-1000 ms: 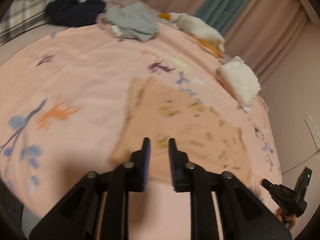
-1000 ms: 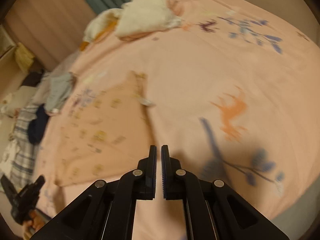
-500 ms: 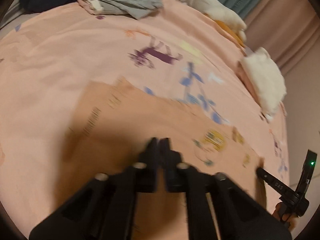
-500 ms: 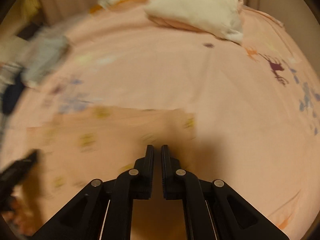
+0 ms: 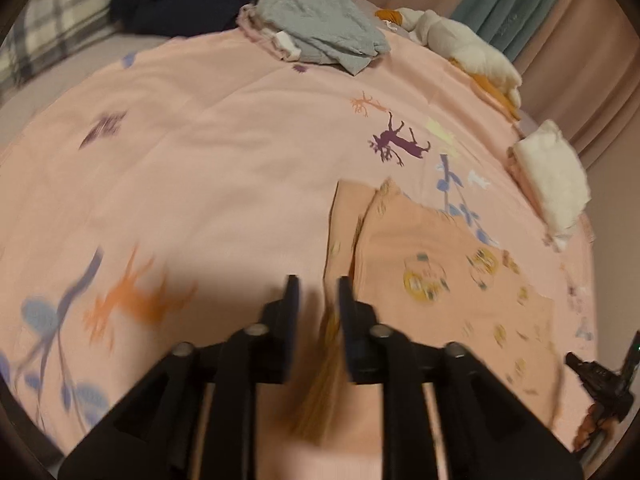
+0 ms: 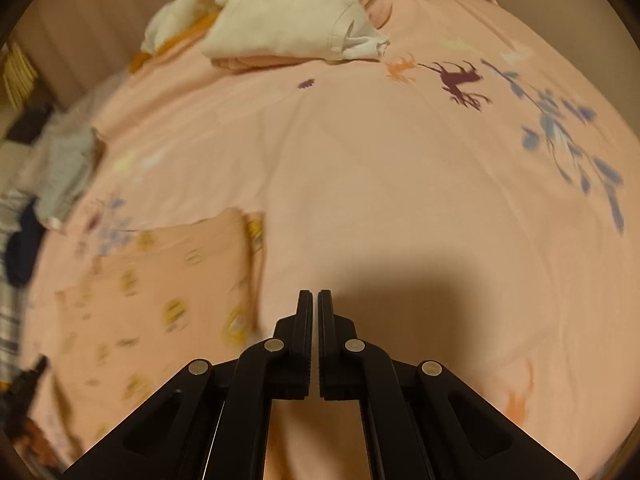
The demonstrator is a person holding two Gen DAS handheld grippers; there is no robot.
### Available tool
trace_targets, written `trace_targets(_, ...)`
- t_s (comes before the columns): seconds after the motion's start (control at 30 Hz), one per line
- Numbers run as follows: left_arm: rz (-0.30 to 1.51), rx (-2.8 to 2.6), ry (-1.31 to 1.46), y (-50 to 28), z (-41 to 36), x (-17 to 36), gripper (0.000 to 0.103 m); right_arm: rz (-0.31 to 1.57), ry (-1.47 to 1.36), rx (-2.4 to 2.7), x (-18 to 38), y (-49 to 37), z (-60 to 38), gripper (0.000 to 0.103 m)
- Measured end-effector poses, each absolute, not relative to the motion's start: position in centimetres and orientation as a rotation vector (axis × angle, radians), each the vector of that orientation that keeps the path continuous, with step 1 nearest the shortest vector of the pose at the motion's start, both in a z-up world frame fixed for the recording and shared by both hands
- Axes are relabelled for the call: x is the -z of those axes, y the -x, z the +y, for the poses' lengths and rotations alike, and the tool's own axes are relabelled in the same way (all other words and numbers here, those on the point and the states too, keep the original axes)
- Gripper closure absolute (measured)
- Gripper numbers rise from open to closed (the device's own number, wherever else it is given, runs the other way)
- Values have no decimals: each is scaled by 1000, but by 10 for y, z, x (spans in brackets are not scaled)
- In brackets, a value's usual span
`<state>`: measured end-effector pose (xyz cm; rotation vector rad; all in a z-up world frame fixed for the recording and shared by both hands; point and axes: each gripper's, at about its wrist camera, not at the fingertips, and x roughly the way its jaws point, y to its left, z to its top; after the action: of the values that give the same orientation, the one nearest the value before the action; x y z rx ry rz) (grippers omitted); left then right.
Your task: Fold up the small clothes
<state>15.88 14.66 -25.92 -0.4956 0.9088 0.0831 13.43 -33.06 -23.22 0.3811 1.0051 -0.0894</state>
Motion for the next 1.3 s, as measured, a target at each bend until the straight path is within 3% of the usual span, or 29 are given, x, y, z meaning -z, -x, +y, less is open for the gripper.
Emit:
trace_targets(0.07, 922, -78, 521, -139, 147, 262, 66, 977, -395, 43, 224, -114, -322, 103)
trace_targets(0.23, 961, -5, 529, -112, 134, 281, 56, 972, -397, -109, 228, -90, -281, 96)
trace_targets(0.4, 981, 21, 493, -95, 120, 292, 53, 1065, -248, -44, 263, -93, -251, 92)
trace_targets(0.57, 1008, 137, 682, -99, 122, 297, 45, 1065, -367, -86, 265, -86, -265, 84)
trace_targets(0.7, 966, 148, 752, -110, 115, 302, 44, 1057, -435, -109, 259, -80, -265, 62)
trace_targets(0.87, 946, 133, 698, -126, 102, 298, 44, 1045, -333, -95, 268, -78, -248, 61)
trace_targets(1.07, 914, 96, 661, -141, 97, 299, 46, 999, -307, -89, 271, -83, -240, 46)
trace_targets(1.3, 900, 59, 496, -151, 79, 301, 46, 986, -295, -71, 272, -84, -237, 46)
